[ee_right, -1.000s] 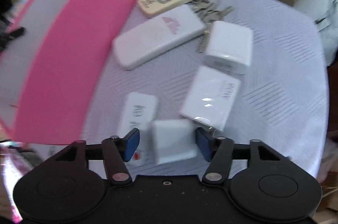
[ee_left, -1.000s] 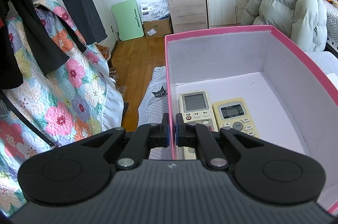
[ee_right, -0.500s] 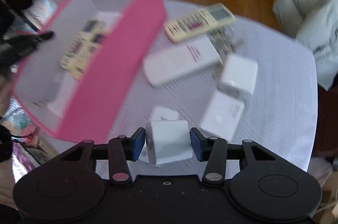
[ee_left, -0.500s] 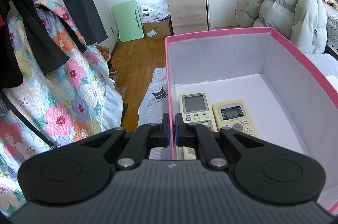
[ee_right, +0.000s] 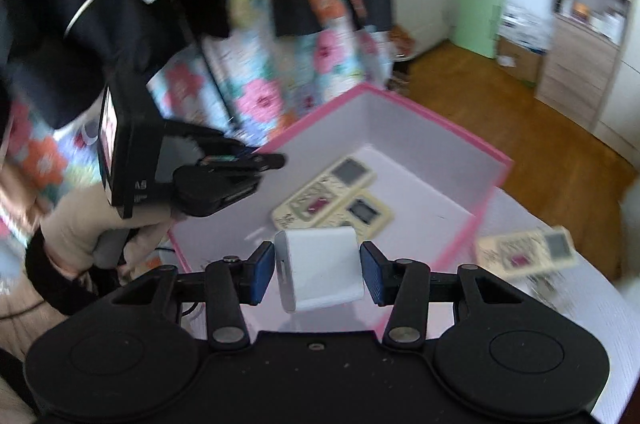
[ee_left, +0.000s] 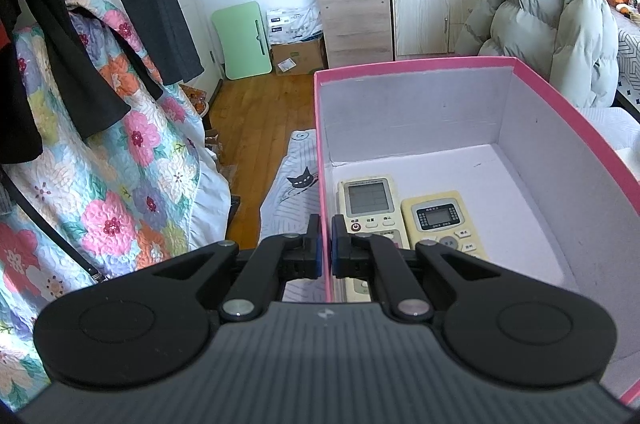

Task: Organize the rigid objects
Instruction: 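Carry the white adapter into the pink box and release it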

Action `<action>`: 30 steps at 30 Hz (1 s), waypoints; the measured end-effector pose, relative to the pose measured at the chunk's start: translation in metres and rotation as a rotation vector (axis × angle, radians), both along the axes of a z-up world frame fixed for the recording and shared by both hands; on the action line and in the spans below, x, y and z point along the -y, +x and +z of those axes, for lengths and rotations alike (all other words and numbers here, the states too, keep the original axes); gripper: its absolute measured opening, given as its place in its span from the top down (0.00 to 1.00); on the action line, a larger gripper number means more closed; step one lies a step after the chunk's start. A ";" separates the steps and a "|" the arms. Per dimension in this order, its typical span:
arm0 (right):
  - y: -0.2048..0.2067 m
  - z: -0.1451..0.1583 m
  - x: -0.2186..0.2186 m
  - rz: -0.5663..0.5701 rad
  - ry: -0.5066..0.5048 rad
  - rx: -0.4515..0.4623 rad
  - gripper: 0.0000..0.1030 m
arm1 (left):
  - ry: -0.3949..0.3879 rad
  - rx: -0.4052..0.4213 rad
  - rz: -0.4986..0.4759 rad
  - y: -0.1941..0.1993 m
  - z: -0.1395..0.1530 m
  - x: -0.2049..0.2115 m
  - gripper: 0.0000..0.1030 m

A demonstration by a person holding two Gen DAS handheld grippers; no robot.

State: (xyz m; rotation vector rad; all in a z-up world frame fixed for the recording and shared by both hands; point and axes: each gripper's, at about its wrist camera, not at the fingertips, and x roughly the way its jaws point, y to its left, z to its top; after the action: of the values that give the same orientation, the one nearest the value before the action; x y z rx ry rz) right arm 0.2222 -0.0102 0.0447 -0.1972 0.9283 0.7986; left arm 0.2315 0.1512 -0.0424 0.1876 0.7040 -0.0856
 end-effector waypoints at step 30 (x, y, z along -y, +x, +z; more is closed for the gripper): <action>0.056 -0.098 -0.010 -0.313 0.389 -0.611 0.44 | 0.002 -0.008 0.007 0.001 -0.001 0.000 0.96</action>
State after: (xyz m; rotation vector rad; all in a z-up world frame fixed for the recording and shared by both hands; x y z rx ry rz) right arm 0.2784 -0.0005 -0.0538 0.5501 1.3099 0.7386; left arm 0.2327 0.1509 -0.0430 0.1872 0.7123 -0.0789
